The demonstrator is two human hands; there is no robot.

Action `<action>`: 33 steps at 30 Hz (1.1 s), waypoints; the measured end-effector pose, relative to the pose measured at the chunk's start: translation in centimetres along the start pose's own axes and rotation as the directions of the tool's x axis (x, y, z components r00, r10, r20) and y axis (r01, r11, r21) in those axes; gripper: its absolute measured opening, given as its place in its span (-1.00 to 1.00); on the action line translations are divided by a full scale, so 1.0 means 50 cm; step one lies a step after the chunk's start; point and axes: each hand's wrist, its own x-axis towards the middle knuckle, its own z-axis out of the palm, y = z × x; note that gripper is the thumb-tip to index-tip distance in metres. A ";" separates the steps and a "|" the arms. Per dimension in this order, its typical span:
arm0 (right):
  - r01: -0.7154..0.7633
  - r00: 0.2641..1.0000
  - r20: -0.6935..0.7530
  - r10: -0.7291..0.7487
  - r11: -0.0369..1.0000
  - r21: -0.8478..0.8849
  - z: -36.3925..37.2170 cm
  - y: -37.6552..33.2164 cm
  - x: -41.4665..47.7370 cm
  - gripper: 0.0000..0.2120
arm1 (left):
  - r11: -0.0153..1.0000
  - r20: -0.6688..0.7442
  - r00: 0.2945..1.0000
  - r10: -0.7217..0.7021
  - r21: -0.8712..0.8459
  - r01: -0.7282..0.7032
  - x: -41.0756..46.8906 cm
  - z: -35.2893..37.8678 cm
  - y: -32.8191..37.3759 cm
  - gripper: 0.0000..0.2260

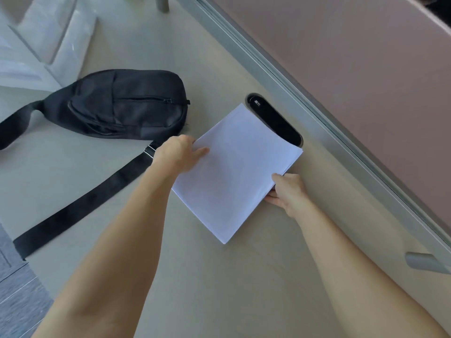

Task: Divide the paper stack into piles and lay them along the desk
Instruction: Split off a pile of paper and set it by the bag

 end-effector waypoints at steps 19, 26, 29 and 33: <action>-0.094 0.995 0.025 0.092 0.988 0.125 -0.038 -0.041 0.011 -0.70 | 0.997 -0.090 0.995 0.051 -0.046 -0.055 0.083 0.019 0.203 -0.50; -0.136 0.987 0.093 0.128 0.988 0.074 -0.036 -0.059 0.008 -0.55 | 0.997 -0.084 0.996 -0.001 -0.072 -0.005 0.083 0.019 0.215 -0.47; -0.116 0.990 0.097 0.104 0.986 0.122 -0.035 -0.052 0.012 -0.56 | 0.998 -0.081 0.997 0.015 -0.065 -0.021 0.081 0.027 0.216 -0.55; -0.093 0.991 0.108 0.074 0.979 0.184 -0.035 -0.041 0.004 -0.76 | 0.995 -0.074 0.997 0.023 -0.095 -0.030 0.065 0.020 0.212 -0.50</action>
